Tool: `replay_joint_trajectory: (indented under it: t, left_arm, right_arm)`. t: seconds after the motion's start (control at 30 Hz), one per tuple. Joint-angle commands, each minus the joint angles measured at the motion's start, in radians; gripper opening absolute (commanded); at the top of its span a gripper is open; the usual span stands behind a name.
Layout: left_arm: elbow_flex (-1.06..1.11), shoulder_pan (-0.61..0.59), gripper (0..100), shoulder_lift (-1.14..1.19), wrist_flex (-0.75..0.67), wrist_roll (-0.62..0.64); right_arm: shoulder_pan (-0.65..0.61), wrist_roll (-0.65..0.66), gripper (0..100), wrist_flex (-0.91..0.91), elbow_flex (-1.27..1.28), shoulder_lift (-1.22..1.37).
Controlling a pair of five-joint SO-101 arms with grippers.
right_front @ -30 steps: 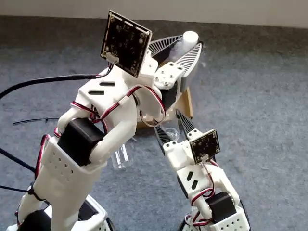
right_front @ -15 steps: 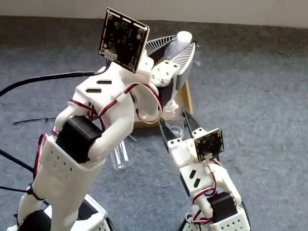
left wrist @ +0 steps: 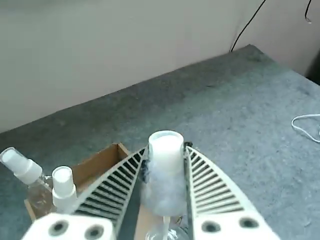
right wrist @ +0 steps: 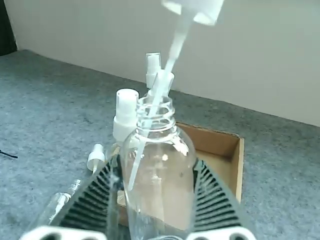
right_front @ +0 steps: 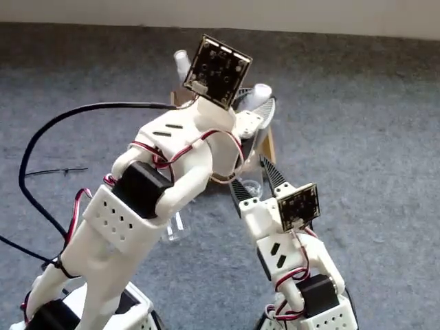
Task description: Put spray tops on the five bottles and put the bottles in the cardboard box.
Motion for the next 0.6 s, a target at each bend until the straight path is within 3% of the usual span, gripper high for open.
replay_joint_trajectory:
  t: [0.0,0.1,0.43,0.57]
  left_arm:
    - [0.001,-0.016,8,-0.024,0.008,-0.110]
    - [-0.013,-0.016,14,-0.024,0.077,-0.127]
    - [-0.236,-0.019,15,-0.016,0.175,-0.130]
    - [-0.194,-0.096,15,-0.013,0.170,-0.130]
  right_arm:
    - [0.019,-0.008,0.5,-0.025,-0.012,-0.015]
    - [0.019,-0.008,0.5,-0.025,-0.012,-0.015]
    - [0.019,-0.008,0.5,-0.025,-0.010,-0.015]
    - [0.021,-0.008,0.5,-0.025,-0.012,-0.015]
